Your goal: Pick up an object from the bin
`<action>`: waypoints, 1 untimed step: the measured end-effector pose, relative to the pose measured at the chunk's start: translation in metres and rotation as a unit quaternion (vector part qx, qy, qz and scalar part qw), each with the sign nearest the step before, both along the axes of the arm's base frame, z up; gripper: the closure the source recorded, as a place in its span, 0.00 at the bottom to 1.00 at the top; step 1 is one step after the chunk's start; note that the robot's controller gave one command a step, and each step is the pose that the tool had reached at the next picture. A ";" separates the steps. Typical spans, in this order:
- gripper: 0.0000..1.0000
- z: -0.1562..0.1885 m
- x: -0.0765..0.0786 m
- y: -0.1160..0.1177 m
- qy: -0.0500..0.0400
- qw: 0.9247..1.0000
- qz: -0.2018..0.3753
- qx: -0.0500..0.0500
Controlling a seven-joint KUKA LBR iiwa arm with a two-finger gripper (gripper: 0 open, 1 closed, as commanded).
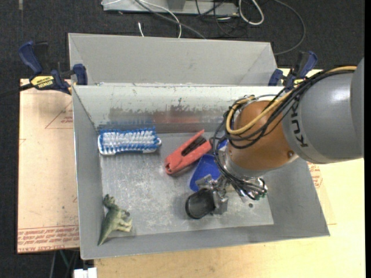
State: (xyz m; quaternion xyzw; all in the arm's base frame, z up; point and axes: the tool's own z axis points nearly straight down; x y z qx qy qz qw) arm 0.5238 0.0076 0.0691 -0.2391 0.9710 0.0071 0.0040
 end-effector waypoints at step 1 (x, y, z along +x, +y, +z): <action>1.00 0.000 0.015 0.020 -0.002 1.000 -0.018 0.002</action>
Offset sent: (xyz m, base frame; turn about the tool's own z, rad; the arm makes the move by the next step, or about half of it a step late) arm 0.0123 0.0034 0.1071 0.0138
